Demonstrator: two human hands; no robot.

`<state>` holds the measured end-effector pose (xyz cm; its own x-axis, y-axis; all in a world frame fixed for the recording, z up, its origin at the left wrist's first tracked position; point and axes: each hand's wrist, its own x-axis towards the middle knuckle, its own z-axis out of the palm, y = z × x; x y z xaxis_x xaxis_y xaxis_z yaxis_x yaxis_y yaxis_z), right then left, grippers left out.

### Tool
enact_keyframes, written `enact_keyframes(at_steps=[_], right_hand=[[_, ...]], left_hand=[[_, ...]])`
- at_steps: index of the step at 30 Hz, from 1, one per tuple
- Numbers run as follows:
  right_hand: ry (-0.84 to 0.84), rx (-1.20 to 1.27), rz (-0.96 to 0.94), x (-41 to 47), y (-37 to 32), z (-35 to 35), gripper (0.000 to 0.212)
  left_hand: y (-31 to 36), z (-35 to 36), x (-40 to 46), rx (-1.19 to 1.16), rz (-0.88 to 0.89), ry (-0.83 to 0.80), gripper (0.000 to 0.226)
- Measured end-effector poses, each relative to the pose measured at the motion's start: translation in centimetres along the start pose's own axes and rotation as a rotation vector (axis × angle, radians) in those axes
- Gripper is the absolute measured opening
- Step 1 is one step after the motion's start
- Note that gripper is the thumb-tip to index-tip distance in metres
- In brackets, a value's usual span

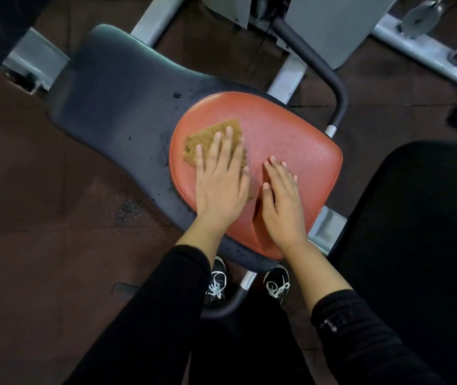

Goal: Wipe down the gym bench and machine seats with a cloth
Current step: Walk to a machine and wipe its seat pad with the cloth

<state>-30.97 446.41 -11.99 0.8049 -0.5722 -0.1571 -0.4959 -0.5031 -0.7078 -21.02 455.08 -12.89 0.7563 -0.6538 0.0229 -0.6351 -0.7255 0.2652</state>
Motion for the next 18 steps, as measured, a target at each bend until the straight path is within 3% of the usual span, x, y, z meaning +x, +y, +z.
enact_keyframes(at_steps=[3,6,10,13,18], right_hand=[[0.04,0.024,0.003,0.6,-1.3,0.4,0.045],[0.066,0.021,-0.079,1.9,-3.4,1.0,0.046],[0.011,-0.105,-0.168,3.9,-5.8,2.7,0.048],[-0.082,-0.234,-0.177,4.8,-6.0,4.0,0.056],[-0.065,-0.31,-0.19,5.1,-5.4,4.8,0.057]], left_hand=[[0.4,-1.2,1.9,-0.129,0.063,-0.018,0.053],[-1.2,-2.3,1.5,-0.253,0.004,0.06,0.051],[-4.7,-2.6,-0.3,-0.251,-0.218,0.078,0.055],[-6.1,-2.0,-0.8,-0.23,-0.216,0.019,0.055],[-6.6,-2.0,-1.0,-0.204,-0.185,-0.017,0.055]])
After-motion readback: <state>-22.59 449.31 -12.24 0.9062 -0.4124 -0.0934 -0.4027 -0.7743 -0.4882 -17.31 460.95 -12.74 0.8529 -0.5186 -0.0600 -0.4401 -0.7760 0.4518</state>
